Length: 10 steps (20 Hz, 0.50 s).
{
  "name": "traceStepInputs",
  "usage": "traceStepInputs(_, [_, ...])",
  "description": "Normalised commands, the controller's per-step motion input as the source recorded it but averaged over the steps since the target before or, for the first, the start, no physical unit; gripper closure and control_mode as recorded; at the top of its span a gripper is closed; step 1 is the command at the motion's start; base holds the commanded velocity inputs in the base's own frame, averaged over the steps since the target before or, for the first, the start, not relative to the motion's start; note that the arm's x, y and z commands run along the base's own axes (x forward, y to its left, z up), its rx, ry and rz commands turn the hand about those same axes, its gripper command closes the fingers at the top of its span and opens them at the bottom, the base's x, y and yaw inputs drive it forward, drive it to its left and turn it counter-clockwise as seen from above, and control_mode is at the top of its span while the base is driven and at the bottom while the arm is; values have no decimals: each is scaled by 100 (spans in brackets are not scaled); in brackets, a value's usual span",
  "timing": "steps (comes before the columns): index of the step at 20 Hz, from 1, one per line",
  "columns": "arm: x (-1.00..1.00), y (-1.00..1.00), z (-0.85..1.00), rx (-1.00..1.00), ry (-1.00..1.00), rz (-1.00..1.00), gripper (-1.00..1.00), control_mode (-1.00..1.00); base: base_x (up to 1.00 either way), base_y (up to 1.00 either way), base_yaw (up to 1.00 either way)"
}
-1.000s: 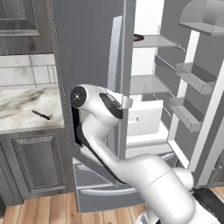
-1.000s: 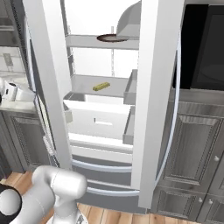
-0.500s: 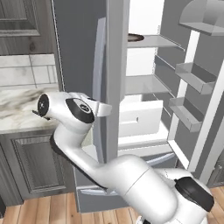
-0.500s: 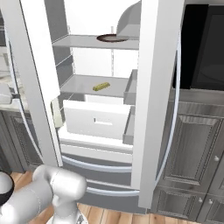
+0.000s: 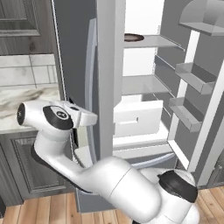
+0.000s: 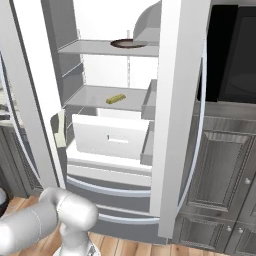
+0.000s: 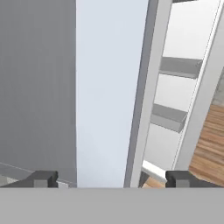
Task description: Retrieve the butter from the fridge and place it on a plate on the dining table. Then retrieve the butter knife by the fridge and place it near the plate.
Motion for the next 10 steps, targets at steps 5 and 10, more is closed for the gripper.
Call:
traceStepInputs(5, [-54,15,-2,-3,0,-31,-100,-100,0,0,0])
traceStepInputs(10, [-96,-74,0,2,0,-24,-100,-100,0,0,0])
